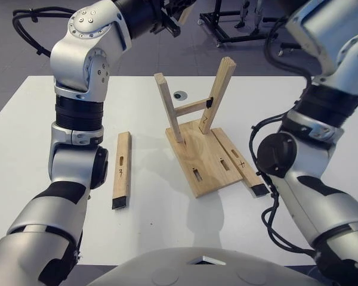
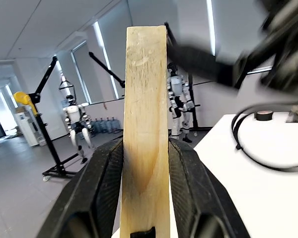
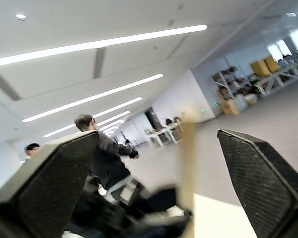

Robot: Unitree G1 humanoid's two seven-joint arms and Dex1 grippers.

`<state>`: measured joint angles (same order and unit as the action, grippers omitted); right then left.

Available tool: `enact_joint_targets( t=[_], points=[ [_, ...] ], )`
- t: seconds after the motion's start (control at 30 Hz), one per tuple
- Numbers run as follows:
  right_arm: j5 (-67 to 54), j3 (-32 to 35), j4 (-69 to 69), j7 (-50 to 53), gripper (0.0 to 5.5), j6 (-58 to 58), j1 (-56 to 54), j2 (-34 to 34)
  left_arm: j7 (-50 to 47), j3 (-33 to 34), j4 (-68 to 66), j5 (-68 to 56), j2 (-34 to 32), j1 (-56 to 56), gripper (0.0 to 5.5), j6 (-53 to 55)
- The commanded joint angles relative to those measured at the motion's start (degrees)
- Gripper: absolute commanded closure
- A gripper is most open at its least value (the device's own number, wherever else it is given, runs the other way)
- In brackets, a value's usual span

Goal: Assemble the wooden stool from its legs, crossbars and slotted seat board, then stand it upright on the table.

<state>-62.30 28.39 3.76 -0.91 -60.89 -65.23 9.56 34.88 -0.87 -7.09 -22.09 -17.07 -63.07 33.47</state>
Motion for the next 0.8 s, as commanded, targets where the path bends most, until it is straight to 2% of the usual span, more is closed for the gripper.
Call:
enact_joint_targets(
  t=[0.03, 0.37, 0.53, 0.8],
  points=[
    [0.23, -0.5, -0.73, 1.61, 1.09, 2.38, 1.29, 0.07, 0.24, 0.6, 0.97, -0.42, -0.54, 0.53, 4.22, 1.19],
    [-0.6, -2.53, 1.2, 3.14, 1.09, 6.88, 1.32, -2.63, 0.2, -0.53, 3.37, -0.48, 0.55, 3.48, 4.22, 2.74],
    [-1.53, -3.44, -0.91, 4.46, 1.09, 7.29, 8.78, -5.31, -2.29, -1.67, 9.57, -0.9, 2.59, 14.01, 4.22, 4.9],
    [-4.45, -5.01, -6.42, 8.48, 2.39, 5.73, 16.12, -7.0, -4.63, -2.79, 15.02, -0.81, 3.44, 17.69, 4.22, 6.6]
  ],
)
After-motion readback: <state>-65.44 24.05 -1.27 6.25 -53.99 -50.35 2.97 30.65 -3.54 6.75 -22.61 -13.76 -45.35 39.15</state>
